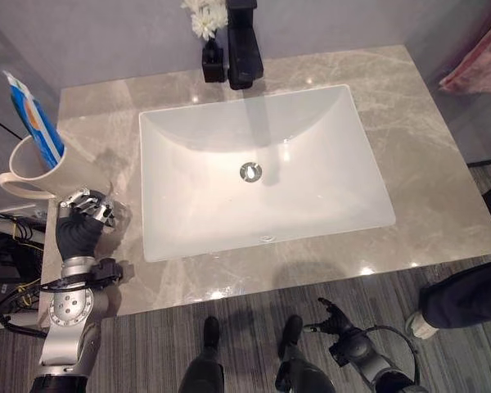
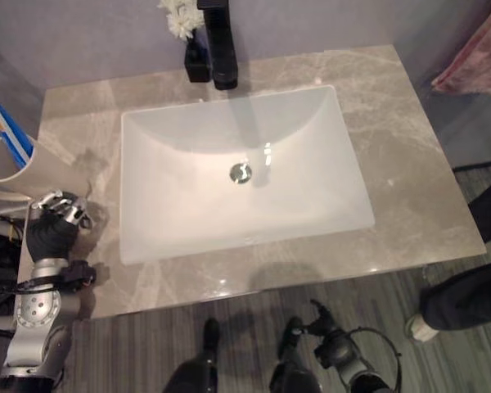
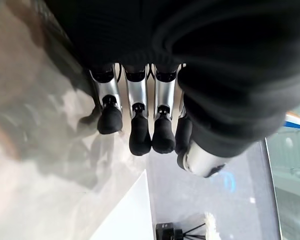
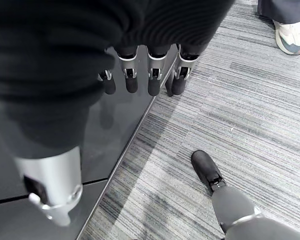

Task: Put brush and paste in cup on sink, flatten towel.

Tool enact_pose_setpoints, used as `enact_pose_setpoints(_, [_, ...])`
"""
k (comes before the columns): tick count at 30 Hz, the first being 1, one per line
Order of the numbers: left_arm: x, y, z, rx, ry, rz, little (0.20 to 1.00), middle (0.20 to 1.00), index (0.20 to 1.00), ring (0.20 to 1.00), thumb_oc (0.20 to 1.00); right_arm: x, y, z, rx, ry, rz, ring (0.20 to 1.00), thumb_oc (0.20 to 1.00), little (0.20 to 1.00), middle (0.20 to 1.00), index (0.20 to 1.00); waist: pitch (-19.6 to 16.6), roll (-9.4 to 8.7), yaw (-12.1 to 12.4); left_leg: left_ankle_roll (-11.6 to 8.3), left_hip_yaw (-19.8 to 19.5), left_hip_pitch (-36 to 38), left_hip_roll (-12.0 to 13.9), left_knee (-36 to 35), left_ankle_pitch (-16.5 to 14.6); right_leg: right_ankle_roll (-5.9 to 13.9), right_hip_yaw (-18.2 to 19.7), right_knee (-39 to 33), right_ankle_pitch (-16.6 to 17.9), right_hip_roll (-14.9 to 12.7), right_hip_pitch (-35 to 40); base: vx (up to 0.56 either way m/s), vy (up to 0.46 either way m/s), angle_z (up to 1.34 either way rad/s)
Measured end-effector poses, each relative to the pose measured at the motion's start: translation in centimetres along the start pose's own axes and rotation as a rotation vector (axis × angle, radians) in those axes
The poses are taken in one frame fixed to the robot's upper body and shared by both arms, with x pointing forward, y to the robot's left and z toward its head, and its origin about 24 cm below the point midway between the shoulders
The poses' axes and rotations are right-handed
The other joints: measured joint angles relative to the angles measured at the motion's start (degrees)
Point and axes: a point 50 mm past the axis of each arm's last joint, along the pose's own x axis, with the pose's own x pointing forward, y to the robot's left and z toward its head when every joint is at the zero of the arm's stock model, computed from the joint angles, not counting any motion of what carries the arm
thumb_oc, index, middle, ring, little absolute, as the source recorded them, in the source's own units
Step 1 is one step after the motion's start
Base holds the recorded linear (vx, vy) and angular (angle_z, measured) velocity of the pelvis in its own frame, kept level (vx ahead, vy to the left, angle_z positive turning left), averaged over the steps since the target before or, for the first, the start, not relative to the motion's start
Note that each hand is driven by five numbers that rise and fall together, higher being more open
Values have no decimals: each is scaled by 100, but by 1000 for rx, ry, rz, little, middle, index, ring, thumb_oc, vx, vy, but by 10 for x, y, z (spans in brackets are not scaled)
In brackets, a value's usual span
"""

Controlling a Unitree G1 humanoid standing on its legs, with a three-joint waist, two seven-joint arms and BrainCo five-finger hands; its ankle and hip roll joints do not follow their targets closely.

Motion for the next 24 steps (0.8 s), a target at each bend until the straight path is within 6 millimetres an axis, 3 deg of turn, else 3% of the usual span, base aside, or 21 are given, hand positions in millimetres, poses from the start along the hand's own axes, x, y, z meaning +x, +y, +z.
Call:
enact_pose_setpoints(14, [13, 5, -1, 53, -8, 32, 200, 200, 200, 200, 200, 0, 0, -1, 0, 4, 1, 1000, 1000, 1000, 1000, 1000, 2, 4, -42, -9, 6, -5, 31, 34, 5, -26, 20, -1, 19, 29, -3, 0, 0, 0])
enact_pose_setpoints(24, [-15, 13, -7, 71, 54, 9, 200, 200, 200, 200, 200, -1, 1, -4, -2, 15, 2, 1000, 1000, 1000, 1000, 1000, 8, 80, 20, -9, 26, 105, 31, 23, 6, -31, 47, -23, 20, 28, 84, -1, 0, 0])
